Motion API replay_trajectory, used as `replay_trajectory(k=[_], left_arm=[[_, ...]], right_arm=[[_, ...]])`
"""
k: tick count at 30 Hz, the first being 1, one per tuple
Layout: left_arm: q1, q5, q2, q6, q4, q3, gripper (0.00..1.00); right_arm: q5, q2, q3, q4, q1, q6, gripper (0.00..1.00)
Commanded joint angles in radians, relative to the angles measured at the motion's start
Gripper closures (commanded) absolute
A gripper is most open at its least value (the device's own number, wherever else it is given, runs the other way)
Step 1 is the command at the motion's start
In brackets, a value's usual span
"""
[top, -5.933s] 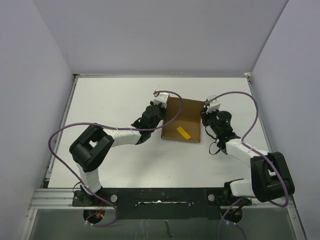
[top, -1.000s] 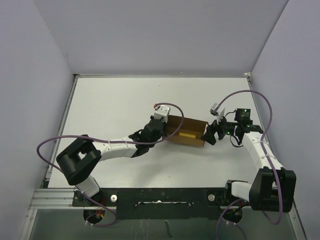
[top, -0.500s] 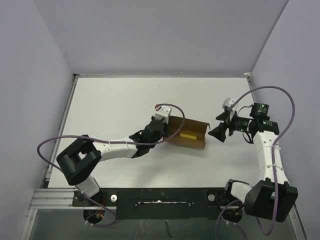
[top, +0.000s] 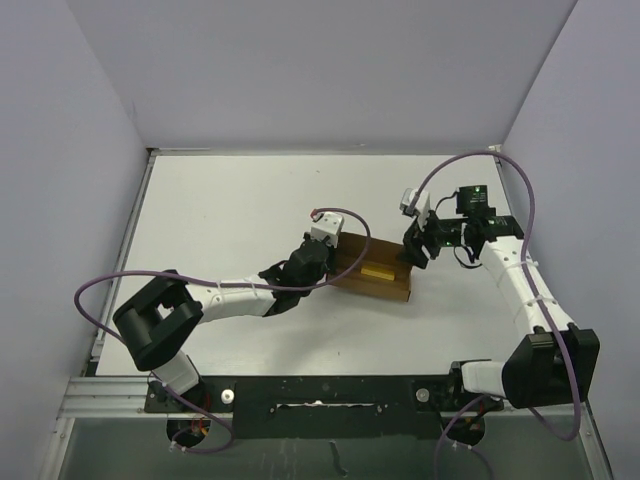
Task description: Fold the paper box
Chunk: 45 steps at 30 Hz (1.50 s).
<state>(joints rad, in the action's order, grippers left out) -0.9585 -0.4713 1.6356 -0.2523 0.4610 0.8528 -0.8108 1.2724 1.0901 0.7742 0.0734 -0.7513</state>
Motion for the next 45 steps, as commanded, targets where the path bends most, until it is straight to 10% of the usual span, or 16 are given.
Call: replay_trajectory(k=[1, 22, 45], left_arm=[[-0.01, 0.005, -0.026, 0.007, 0.056, -0.007, 1.0], [-0.017, 0.025, -0.06, -0.013, 0.02, -0.003, 1.0], [-0.017, 0.161, -0.529, -0.13, -0.43, -0.117, 0.49]], right_arm=[[0.121, 0.016, 0.03, -0.065, 0.038, 0.008, 0.43], [0.202, -0.111, -0.114, -0.163, 0.096, -0.093, 0.97], [0.114, -0.172, -0.177, -0.116, 0.103, -0.142, 1.0]])
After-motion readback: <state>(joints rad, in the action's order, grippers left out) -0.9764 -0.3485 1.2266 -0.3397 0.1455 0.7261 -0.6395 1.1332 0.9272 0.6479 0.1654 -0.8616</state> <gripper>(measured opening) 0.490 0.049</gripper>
